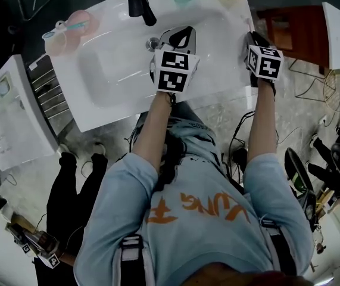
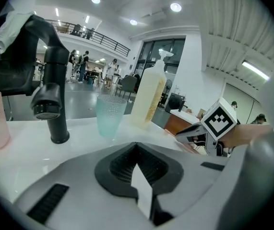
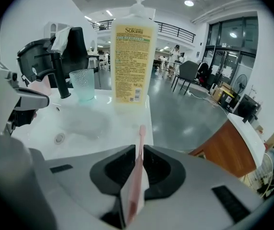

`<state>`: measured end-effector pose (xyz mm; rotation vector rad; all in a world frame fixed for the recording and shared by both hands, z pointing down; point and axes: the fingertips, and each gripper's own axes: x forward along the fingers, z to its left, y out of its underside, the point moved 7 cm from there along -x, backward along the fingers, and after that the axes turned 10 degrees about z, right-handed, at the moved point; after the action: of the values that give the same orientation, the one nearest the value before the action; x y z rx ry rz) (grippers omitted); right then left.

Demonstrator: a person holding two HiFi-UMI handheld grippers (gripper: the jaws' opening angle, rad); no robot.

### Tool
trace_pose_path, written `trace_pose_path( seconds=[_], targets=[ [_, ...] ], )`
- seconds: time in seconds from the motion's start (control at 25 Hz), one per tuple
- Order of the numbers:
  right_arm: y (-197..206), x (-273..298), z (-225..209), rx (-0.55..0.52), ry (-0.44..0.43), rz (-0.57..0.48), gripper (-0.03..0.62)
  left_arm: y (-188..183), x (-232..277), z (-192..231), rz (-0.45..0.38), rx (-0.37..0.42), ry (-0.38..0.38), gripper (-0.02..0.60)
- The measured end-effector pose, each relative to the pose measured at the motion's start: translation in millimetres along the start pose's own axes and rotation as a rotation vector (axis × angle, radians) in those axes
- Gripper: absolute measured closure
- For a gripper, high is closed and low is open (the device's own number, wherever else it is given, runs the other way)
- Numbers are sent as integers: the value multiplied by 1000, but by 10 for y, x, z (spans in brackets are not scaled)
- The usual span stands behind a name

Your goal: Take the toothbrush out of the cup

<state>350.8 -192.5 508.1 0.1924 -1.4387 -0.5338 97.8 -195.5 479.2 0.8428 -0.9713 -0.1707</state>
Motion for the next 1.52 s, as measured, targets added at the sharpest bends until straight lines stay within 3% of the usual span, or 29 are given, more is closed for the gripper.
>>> trace_pose_path(
  seconds=[0.4, 0.64, 0.92, 1.52],
  targets=[
    [-45, -424, 39, -28, -34, -135, 549, 101, -364, -149, -60, -24, -88, 574],
    [-65, -716, 328, -41, -211, -280, 553, 114, -772, -204, -155, -53, -153, 574],
    [-329, -1035, 996, -50, -433, -458, 554, 176, -1363, -28, -221, -68, -301, 574],
    [-756, -1504, 1983, -168, -615, -589, 556, 389, -2214, 420, -316, -158, -498, 574]
  ],
)
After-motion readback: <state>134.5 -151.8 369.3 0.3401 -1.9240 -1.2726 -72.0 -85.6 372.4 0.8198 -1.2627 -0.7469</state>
